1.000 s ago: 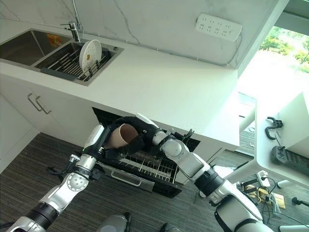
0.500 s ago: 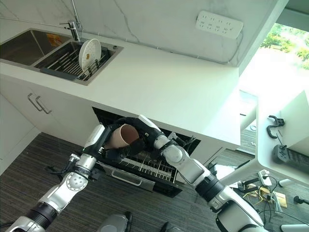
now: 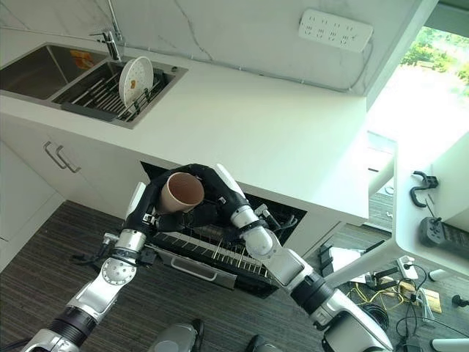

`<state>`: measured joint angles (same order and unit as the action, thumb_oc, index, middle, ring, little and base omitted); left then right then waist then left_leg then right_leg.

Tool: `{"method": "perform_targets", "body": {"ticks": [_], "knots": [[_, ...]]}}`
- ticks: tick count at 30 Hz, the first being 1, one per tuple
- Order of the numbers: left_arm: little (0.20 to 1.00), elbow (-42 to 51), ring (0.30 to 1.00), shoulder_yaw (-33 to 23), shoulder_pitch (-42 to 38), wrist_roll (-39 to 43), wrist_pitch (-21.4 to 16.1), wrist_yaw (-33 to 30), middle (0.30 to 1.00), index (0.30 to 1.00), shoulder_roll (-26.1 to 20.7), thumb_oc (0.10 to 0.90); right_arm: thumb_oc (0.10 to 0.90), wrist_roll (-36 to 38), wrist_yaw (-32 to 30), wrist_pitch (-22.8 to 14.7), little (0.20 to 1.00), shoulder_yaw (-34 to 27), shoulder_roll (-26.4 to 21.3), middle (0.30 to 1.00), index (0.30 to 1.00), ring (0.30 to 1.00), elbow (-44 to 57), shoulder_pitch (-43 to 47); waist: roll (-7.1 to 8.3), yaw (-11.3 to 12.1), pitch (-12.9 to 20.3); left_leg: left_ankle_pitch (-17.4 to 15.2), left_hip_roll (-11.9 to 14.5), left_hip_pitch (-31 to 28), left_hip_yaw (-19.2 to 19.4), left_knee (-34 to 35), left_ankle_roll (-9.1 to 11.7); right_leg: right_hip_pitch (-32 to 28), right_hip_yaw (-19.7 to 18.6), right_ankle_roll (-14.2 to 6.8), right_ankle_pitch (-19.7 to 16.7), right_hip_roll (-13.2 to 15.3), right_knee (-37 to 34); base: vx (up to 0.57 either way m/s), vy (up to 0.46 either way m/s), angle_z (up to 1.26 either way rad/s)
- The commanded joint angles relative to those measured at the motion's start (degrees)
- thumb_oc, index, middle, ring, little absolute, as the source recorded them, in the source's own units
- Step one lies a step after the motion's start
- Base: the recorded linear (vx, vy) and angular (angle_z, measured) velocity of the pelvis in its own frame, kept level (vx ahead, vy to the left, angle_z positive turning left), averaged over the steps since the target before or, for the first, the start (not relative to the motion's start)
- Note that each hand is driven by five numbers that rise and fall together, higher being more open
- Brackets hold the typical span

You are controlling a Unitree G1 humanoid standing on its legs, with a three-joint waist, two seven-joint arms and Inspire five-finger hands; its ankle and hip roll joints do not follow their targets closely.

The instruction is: Place the dishes in the dishwasher.

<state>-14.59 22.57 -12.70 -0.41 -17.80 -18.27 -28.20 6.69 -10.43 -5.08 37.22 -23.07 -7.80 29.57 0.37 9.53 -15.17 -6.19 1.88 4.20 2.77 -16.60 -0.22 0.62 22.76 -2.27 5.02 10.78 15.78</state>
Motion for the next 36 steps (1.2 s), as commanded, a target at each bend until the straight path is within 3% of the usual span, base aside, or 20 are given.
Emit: {"method": "perform_targets", "body": {"ticks": [1, 9, 18, 26, 36], "knots": [[0.900, 15.9, 0.900, 8.4, -7.5, -2.8, -12.0, -0.2, 0.900, 0.900, 7.3, 0.800, 0.400, -0.9, -4.1, -7.6, 0.300, -2.1, 7.9, 0.300, 0.300, 0.300, 2.6, 7.5, -1.62, 0.5, 3.6, -4.5, 0.7, -1.3, 1.9, -0.6, 0.8, -3.1, -1.8, -2.5, 6.2, 1.0, 1.4, 0.00, 0.000, 0.00], [0.900, 15.6, 0.900, 9.0, -8.7, -8.7, -12.1, -1.7, 0.900, 0.900, 6.6, 0.800, 0.400, -0.6, -3.9, -7.6, 0.300, -1.7, 7.8, 0.300, 0.300, 0.300, 2.2, 7.5, -1.74, 0.2, 3.6, -4.5, 0.6, -1.2, 1.8, -0.6, 0.7, -3.0, -2.0, -2.4, 6.2, 0.9, 1.4, 0.00, 0.000, 0.00], [0.900, 14.3, 0.900, 10.3, -11.5, -23.0, -10.4, -5.6, 0.900, 0.900, 3.6, 0.800, 0.400, 0.7, -3.9, -6.6, 0.300, -1.6, 7.1, 0.300, 0.300, 0.300, 2.2, 6.7, -2.20, -0.9, 4.1, -4.6, 0.8, -1.4, 2.2, -0.6, 0.8, -2.9, -2.3, -2.5, 6.4, 1.0, 1.4, 0.00, 0.003, 0.00], [0.900, 12.2, 0.900, 11.1, -11.8, -24.6, -8.4, -6.0, 0.900, 0.900, 1.8, 0.800, 0.400, 3.6, -9.9, -9.6, 0.300, -6.0, 4.1, 0.300, 0.300, 0.300, 4.4, 4.8, -2.81, -2.7, 4.2, -4.8, 1.0, -1.5, 2.8, -0.6, 0.8, -2.5, -3.2, -2.6, 6.4, 0.7, 1.4, 0.00, 0.015, -0.01], [0.900, 12.3, 0.900, 9.3, -9.8, -25.5, -10.3, -3.2, 0.900, 0.900, 0.1, 0.800, 0.400, 7.6, -7.2, -8.7, 0.300, -9.9, 1.1, 0.300, 0.300, 0.300, 6.1, 0.6, -3.20, -4.2, 3.9, -4.9, 1.2, -1.7, 3.5, -0.6, 0.8, -2.2, -3.9, -2.9, 6.3, 0.6, 1.4, 0.01, 0.006, -0.06]]}}
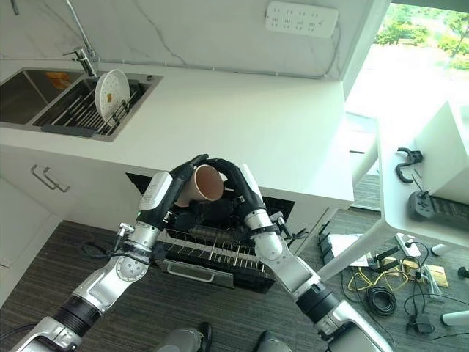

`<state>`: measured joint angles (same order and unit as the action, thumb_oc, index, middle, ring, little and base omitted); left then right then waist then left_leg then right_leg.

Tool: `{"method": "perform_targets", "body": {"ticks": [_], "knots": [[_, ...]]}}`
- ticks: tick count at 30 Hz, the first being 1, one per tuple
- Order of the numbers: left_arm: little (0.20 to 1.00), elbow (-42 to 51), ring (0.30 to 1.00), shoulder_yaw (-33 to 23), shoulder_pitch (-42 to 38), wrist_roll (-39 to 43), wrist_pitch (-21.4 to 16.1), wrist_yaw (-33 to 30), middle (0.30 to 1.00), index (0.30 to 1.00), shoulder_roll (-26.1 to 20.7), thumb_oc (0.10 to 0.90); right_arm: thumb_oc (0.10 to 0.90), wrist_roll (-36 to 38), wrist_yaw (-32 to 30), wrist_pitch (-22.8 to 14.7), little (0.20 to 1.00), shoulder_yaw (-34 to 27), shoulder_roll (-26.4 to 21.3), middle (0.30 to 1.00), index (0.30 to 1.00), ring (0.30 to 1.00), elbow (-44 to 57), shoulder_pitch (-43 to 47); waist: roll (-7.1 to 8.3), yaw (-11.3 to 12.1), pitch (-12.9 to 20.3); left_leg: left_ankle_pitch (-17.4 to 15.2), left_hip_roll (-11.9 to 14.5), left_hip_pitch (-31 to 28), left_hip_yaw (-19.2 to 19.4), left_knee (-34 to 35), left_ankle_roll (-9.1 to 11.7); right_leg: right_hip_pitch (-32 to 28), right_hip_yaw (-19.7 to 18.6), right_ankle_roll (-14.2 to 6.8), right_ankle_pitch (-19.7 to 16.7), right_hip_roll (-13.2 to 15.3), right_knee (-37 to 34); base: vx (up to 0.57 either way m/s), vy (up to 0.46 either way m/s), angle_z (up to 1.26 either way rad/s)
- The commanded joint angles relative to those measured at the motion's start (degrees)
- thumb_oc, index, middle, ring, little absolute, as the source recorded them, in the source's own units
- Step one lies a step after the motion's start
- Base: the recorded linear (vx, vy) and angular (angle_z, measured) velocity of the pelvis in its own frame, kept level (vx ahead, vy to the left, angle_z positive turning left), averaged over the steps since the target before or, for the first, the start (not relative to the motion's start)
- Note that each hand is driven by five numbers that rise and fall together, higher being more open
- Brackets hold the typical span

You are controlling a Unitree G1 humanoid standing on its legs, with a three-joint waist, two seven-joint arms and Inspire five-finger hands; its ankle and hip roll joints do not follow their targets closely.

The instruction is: Place the dishes in the dishwasher.

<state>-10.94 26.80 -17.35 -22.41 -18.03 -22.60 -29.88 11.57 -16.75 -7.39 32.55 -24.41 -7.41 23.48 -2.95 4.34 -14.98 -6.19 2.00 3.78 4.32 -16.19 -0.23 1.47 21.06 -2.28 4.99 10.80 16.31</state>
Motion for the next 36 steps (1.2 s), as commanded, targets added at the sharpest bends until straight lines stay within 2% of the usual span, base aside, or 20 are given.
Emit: {"method": "perform_targets", "body": {"ticks": [1, 3, 5, 10, 12, 20, 26, 34, 36], "knots": [[0.900, 8.8, 0.900, 4.9, -4.9, -3.1, -10.6, 2.2, 0.900, 0.900, 1.4, 0.800, 0.400, 3.2, -0.3, -6.0, 0.300, -5.3, 2.3, 0.300, 0.300, 0.300, 5.5, 6.1, 0.02, 0.8, 3.7, -5.0, 1.1, -1.3, 2.0, -1.0, 0.8, -3.0, -2.3, -2.9, 6.4, 0.6, 0.9, 0.00, 0.000, 0.00], [0.900, 8.9, 0.900, 4.4, -4.4, -0.9, -12.6, 3.6, 0.900, 0.900, 0.6, 0.800, 0.400, 3.3, 1.2, -5.2, 0.300, -5.6, 1.9, 0.300, 0.300, 0.300, 5.4, 5.0, -0.11, 0.6, 3.8, -5.0, 1.2, -1.3, 2.2, -1.0, 0.8, -2.9, -2.3, -3.0, 6.3, 0.7, 0.9, 0.00, 0.000, 0.00], [0.900, 10.6, 0.900, 2.9, -2.6, 0.5, -14.6, 8.8, 0.900, 0.900, -0.3, 0.800, 0.400, 4.4, 3.6, -3.9, 0.300, -6.0, 1.3, 0.300, 0.300, 0.300, 5.4, 3.3, -0.37, 0.7, 3.8, -4.9, 1.2, -1.1, 2.2, -1.0, 0.9, -2.7, -2.2, -3.1, 6.2, 0.9, 0.9, 0.00, 0.000, 0.00], [0.900, 12.3, 0.900, 1.6, 1.4, 4.4, -12.5, 17.1, 0.900, 0.900, -2.6, 0.800, 0.400, 4.5, 5.8, -1.9, 0.300, -6.3, -0.2, 0.300, 0.300, 0.300, 6.2, 0.3, -0.67, 0.8, 3.7, -4.7, 1.3, -0.8, 2.4, -1.0, 1.0, -2.5, -1.7, -3.2, 6.0, 1.1, 0.9, 0.00, 0.000, 0.00], [0.900, 12.4, 0.900, 0.4, 4.7, 4.8, -13.1, 19.0, 0.900, 0.900, -4.1, 0.800, 0.400, 4.1, 6.3, -1.2, 0.300, -6.7, -1.3, 0.300, 0.300, 0.300, 6.0, -1.1, -0.89, 1.1, 3.4, -4.5, 1.3, -0.6, 2.4, -1.0, 1.0, -2.4, -1.4, -3.2, 5.9, 1.4, 0.9, -0.02, 0.042, -0.01], [0.900, 12.2, 0.900, -4.4, 13.6, 3.6, -16.7, 18.3, 0.900, 0.900, -6.6, 0.800, 0.400, -0.4, 5.4, -1.5, 0.300, -7.1, -2.2, 0.300, 0.300, 0.300, 2.7, -4.8, -1.73, 2.8, 3.0, -4.1, 0.9, 0.4, 1.9, -1.0, 1.1, -2.1, -0.3, -3.2, 5.8, 2.1, 0.9, -0.01, 0.042, 0.02], [0.900, 11.0, 0.900, -4.2, 15.0, 2.6, -18.1, 16.9, 0.900, 0.900, -6.9, 0.800, 0.400, -3.3, 0.1, -4.3, 0.300, -6.9, -0.4, 0.300, 0.300, 0.300, -2.5, -5.0, -2.26, 3.7, 2.6, -3.8, 0.7, 1.2, 1.4, -1.0, 1.0, -1.8, 0.4, -3.4, 5.4, 2.7, 0.9, 0.03, 0.032, 0.06], [0.900, 12.0, 0.900, -3.4, 16.3, 2.2, -18.7, 16.4, 0.900, 0.900, -7.2, 0.800, 0.400, -3.8, -4.9, -3.2, 0.300, -7.5, 2.0, 0.300, 0.300, 0.300, -11.8, -1.7, -3.91, 5.6, 1.6, -3.0, 0.3, 3.1, 0.9, -1.0, 1.2, -0.5, 1.2, -3.7, 4.8, 3.9, 0.9, 0.06, 0.060, 0.10], [0.900, 12.0, 0.900, -3.4, 16.2, 2.1, -19.3, 15.1, 0.900, 0.900, -7.8, 0.800, 0.400, -4.3, -5.4, -2.5, 0.300, -8.3, 1.8, 0.300, 0.300, 0.300, -14.2, 0.4, -4.42, 6.0, 0.3, -2.7, 0.1, 4.2, 0.5, -1.0, 1.1, 0.4, 1.1, -3.9, 4.3, 4.2, 0.9, -0.03, 0.052, 0.04]]}}
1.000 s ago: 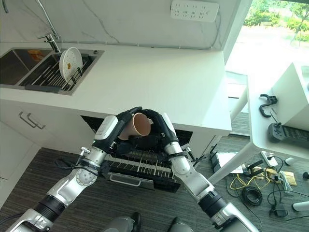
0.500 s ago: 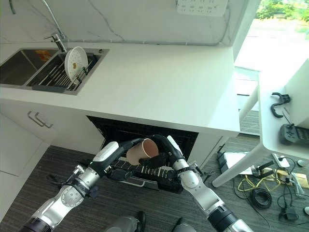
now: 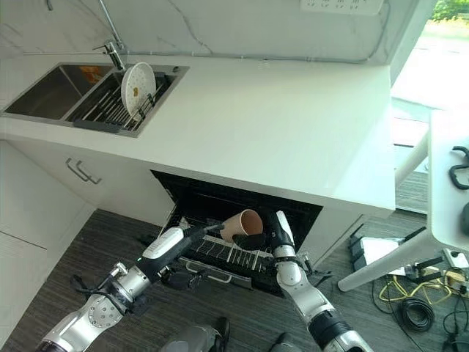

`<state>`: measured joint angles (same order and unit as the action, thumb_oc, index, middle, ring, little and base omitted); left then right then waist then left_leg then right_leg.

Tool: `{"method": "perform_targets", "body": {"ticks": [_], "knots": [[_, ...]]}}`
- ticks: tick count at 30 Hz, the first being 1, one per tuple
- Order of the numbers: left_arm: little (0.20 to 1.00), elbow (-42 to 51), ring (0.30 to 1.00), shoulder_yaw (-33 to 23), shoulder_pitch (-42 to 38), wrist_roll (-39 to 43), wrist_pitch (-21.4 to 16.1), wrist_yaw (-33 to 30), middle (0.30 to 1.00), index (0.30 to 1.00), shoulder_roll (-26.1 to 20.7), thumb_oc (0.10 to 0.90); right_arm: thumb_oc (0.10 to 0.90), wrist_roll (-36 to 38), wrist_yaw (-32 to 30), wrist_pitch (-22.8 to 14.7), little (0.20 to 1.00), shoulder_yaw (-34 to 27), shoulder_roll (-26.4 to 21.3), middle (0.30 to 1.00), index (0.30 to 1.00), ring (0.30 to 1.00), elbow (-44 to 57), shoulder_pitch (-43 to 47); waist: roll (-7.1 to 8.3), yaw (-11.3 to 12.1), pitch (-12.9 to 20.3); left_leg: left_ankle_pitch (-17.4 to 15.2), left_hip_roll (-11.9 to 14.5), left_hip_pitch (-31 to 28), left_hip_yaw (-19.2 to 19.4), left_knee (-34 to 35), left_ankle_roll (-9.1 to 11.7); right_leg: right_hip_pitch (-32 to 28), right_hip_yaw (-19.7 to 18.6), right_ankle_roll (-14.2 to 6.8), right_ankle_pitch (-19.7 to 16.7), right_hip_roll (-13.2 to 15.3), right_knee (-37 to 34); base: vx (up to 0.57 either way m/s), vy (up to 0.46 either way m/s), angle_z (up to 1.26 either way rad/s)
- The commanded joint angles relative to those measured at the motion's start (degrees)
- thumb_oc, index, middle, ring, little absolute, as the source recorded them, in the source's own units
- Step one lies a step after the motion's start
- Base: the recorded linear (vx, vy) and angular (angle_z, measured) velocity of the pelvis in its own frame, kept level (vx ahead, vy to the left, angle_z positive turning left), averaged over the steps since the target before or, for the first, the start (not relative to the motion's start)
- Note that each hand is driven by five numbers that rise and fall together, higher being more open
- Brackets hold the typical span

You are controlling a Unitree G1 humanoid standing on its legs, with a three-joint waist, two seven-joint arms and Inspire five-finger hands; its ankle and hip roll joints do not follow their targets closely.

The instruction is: Place the dishes in the dishwasher.

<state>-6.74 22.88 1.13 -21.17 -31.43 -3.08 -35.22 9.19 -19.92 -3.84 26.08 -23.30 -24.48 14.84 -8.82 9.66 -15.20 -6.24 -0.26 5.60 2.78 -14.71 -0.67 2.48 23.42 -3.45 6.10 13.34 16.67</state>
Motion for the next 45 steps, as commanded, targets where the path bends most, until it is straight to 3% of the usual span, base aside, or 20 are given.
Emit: {"method": "perform_targets", "body": {"ticks": [1, 8, 15, 20, 33, 45], "knots": [[0.900, 7.8, 0.900, 0.4, -2.4, 0.7, -6.2, -4.9, 0.900, 0.900, -2.8, 0.800, 0.400, -2.1, -2.2, -5.9, 0.300, -2.2, 0.4, 0.300, 0.300, 0.300, 2.1, 9.9, 1.32, 0.8, 0.0, -2.5, 2.2, 2.9, 1.9, -2.5, 1.5, -0.2, -1.3, -2.7, 3.0, 1.7, 0.5, -0.07, 0.032, 0.08], [0.900, 8.0, 0.900, 0.9, -4.3, -0.3, -7.0, -7.0, 0.900, 0.900, -4.3, 0.800, 0.400, -5.4, -0.7, -4.0, 0.300, -3.7, -1.0, 0.300, 0.300, 0.300, -5.9, 16.6, 0.47, 1.7, -3.9, -1.3, 1.4, 6.3, 0.7, -2.5, 1.1, 2.5, -1.6, -2.9, 1.7, 1.8, 0.5, -0.06, 0.013, 0.10], [0.900, 8.1, 0.900, 2.2, -5.1, -0.7, -6.4, -7.7, 0.900, 0.900, -5.9, 0.800, 0.400, -10.3, 0.6, -3.3, 0.300, -2.9, -2.2, 0.300, 0.300, 0.300, -11.2, 21.2, 0.27, 2.4, -5.6, -1.2, 1.2, 6.9, 0.6, -2.5, 1.0, 2.7, -1.3, -3.3, 1.3, 2.1, 0.5, 0.00, 0.004, 0.01], [0.900, 7.7, 0.900, 3.0, -4.9, -1.9, -6.3, -10.2, 0.900, 0.900, -7.2, 0.800, 0.400, -11.6, -2.2, -3.8, 0.300, -3.6, -3.9, 0.300, 0.300, 0.300, -12.7, 22.5, 0.62, 2.5, -6.4, -1.2, 1.4, 7.0, 0.7, -2.5, 0.7, 2.8, -1.3, -3.5, 1.1, 1.8, 0.5, 0.00, 0.000, 0.00], [0.900, 6.0, 0.900, 4.1, -5.1, -3.9, -5.1, -14.1, 0.900, 0.900, -8.3, 0.800, 0.400, -11.8, -1.5, -3.8, 0.300, -3.2, -5.4, 0.300, 0.300, 0.300, -12.4, 18.3, 2.08, 1.2, -6.7, -1.6, 2.2, 5.9, 1.1, -2.5, 0.1, 2.8, -3.1, -3.2, 1.2, 0.1, 0.5, -0.01, -0.018, -0.02], [0.900, 5.5, 0.900, 3.0, -4.7, -4.0, -5.0, -12.6, 0.900, 0.900, -8.8, 0.800, 0.400, -14.1, 0.6, -4.7, 0.300, -2.3, -5.6, 0.300, 0.300, 0.300, -9.4, 11.2, 3.71, -0.1, -5.2, -2.5, 2.8, 3.4, 2.3, -2.5, -0.3, 1.5, -4.7, -3.5, 1.6, -0.5, 0.5, 0.02, -0.032, -0.09]]}}
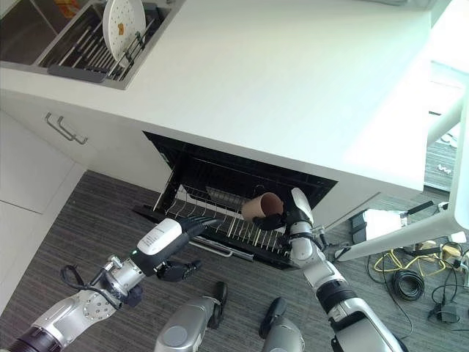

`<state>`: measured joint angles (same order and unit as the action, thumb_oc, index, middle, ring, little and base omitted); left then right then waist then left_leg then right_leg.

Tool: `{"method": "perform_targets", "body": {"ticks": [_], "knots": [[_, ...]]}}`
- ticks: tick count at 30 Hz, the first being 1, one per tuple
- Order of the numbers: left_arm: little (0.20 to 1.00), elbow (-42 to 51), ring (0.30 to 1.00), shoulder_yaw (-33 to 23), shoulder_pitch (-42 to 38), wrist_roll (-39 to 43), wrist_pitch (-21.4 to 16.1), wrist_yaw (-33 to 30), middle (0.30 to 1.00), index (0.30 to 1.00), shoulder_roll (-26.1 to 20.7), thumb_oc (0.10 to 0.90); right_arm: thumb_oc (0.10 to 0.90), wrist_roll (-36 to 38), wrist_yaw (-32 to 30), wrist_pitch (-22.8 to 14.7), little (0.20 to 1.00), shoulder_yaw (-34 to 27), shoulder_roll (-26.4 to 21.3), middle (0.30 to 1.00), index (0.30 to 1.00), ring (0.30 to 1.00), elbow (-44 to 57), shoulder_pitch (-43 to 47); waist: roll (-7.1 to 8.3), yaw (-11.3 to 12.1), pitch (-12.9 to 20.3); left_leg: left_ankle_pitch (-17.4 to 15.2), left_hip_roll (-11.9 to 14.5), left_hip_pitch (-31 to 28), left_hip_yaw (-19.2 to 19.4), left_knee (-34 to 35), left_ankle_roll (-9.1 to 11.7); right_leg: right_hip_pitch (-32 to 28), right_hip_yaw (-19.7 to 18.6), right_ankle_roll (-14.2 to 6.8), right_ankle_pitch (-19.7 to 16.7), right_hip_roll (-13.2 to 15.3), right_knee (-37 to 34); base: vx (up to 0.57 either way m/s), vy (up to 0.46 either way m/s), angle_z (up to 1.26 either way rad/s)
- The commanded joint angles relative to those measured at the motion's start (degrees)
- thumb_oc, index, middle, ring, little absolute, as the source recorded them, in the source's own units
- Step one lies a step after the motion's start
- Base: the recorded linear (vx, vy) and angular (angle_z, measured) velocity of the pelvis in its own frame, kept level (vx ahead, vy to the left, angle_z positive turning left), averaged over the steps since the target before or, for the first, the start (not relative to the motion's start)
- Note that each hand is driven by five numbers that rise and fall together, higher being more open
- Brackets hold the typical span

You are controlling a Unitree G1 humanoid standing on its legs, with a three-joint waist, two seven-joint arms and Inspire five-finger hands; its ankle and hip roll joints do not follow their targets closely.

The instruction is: Place the dishes in the dishwasher.

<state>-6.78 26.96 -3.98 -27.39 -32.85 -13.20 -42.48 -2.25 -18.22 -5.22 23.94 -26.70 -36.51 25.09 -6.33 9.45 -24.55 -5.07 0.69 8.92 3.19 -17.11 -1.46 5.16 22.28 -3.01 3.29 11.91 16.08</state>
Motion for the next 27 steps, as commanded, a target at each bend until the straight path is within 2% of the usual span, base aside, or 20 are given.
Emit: {"method": "perform_targets", "body": {"ticks": [1, 9, 13, 18, 23, 27], "knots": [[0.900, 5.5, 0.900, -1.1, 0.3, 2.3, -3.6, -2.3, 0.900, 0.900, -1.5, 0.800, 0.400, -2.8, -1.1, -3.2, 0.300, -0.1, -2.2, 0.300, 0.300, 0.300, 2.7, 0.8, 1.28, 0.1, 4.1, -3.7, 1.8, 0.1, 1.9, -0.1, 0.5, -1.1, -3.6, -4.0, 4.4, 0.9, 1.1, -0.02, -0.031, -0.01], [0.900, 6.1, 0.900, -2.2, 0.0, 3.0, -3.9, -0.9, 0.900, 0.900, -2.8, 0.800, 0.400, -6.7, 1.6, -3.6, 0.300, 0.5, -4.1, 0.300, 0.300, 0.300, 4.9, -1.0, 2.37, 0.1, 3.8, -3.6, 2.0, 0.4, 1.8, -0.1, 0.5, -0.9, -3.7, -4.2, 4.3, 0.5, 1.1, -0.02, -0.033, 0.01], [0.900, 6.8, 0.900, -2.9, -1.1, 4.9, -4.5, 2.1, 0.900, 0.900, -4.7, 0.800, 0.400, -9.8, 8.7, -1.8, 0.300, 2.9, -4.5, 0.300, 0.300, 0.300, 5.0, -0.3, 3.68, 0.7, 3.9, -3.5, 2.1, 0.8, 1.4, -0.1, 0.6, -0.9, -3.4, -4.4, 4.2, 0.3, 1.1, 0.00, -0.068, 0.05], [0.900, 7.2, 0.900, -2.9, -2.5, 6.2, -4.9, 4.0, 0.900, 0.900, -6.5, 0.800, 0.400, -12.1, 14.0, -0.2, 0.300, 5.9, -4.6, 0.300, 0.300, 0.300, 4.4, 2.1, 4.59, 1.6, 3.5, -3.3, 2.0, 1.3, 0.8, -0.1, 0.6, -0.8, -2.9, -4.6, 3.9, 0.3, 1.1, 0.00, -0.049, 0.04], [0.900, 7.7, 0.900, -3.0, -4.2, 7.4, -5.3, 5.8, 0.900, 0.900, -8.5, 0.800, 0.400, -14.8, 16.6, -0.2, 0.300, 8.5, -4.2, 0.300, 0.300, 0.300, 3.9, 5.3, 5.50, 2.6, 2.7, -2.9, 1.7, 2.2, 0.2, -0.1, 0.6, -0.5, -2.4, -4.7, 3.5, 0.2, 1.1, 0.00, -0.063, 0.11], [0.900, 8.5, 0.900, -2.3, -6.6, 8.1, -4.0, 6.3, 0.900, 0.900, -9.4, 0.800, 0.400, -13.7, 18.2, 0.7, 0.300, 10.7, -3.6, 0.300, 0.300, 0.300, 2.8, 8.0, 5.83, 3.4, 1.5, -2.2, 1.5, 3.8, -0.4, -0.1, 0.6, 0.5, -2.1, -4.6, 3.2, 0.2, 1.1, -0.05, -0.057, 0.06]]}}
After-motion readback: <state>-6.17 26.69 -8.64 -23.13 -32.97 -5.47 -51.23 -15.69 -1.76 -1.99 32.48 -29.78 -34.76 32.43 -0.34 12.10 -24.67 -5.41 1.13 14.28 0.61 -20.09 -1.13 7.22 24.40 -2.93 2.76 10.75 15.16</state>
